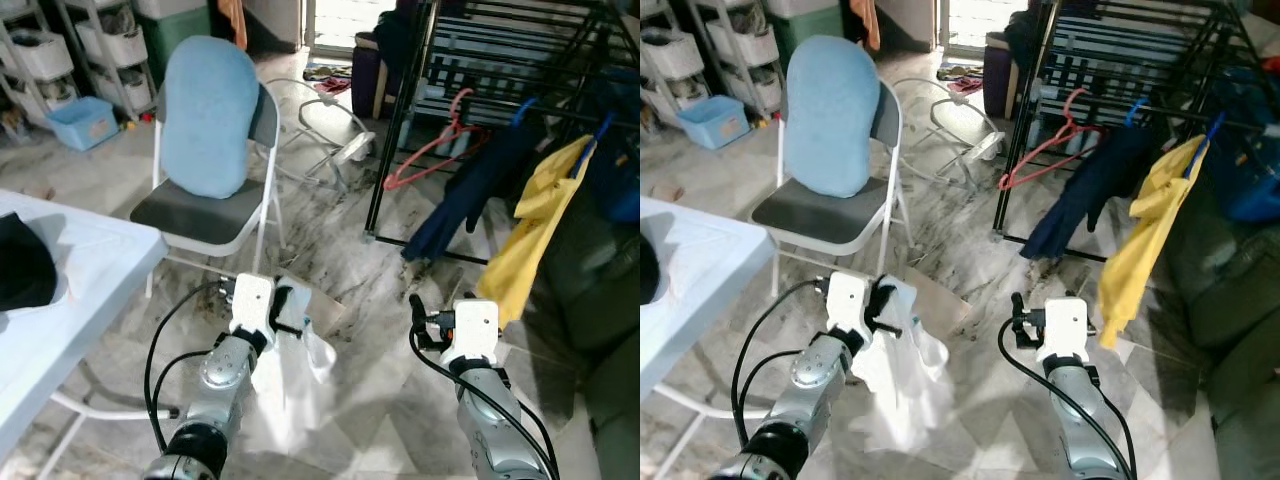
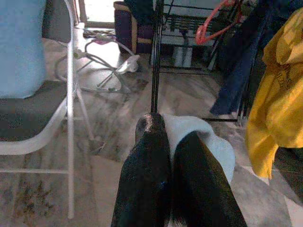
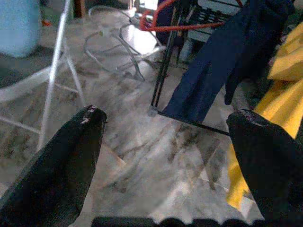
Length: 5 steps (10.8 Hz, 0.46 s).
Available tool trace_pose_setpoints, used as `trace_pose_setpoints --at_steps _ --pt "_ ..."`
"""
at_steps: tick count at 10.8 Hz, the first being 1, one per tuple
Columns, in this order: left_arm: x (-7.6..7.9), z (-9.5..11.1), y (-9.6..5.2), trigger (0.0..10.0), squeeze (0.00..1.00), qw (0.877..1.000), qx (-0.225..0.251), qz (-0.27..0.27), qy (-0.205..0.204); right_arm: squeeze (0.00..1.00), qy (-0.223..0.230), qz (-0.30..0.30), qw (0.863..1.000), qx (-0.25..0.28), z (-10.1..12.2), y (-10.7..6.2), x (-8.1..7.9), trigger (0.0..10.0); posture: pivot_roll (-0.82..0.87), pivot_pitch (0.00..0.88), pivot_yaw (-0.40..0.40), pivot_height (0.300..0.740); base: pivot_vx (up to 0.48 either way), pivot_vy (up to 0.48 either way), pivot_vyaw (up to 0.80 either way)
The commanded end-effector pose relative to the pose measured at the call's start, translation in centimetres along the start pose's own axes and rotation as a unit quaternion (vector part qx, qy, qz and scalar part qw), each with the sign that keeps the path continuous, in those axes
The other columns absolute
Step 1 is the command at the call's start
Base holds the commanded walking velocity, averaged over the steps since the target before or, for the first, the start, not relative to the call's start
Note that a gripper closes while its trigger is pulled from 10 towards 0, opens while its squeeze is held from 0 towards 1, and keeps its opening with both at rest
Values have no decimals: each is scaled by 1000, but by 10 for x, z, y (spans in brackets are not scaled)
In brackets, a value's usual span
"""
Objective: Hang hanger
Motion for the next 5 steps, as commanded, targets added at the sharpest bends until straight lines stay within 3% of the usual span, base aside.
trace_pose_setpoints --at_steps 1,3,5 --pt "3 9 5 10000 0 1000 19 -5 9 0 1 -18 1000 -2 1 2 9 10000 -184 0 -57 740 0 0 0" --pt "-5 7 2 10000 0 1000 14 3 10 0 2 -31 1000 1 0 4 14 10000 -195 0 15 740 0 0 0" --pt "-2 11 1 10000 0 999 26 -35 9 0 2 -20 1000 10 3 2 5 10000 -207 17 34 740 0 0 0"
Point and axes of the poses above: a point about 5 cm out from each wrist's last joint towards the gripper, its own y axis pointing out of the wrist towards the gripper, its own z axis along the axis of the wrist's last joint, x = y × z, the point moved 2 cm from there along y, pointing out of the wrist towards the gripper, and after that the axes turned 6 degrees about -y, right-handed, at the moved point
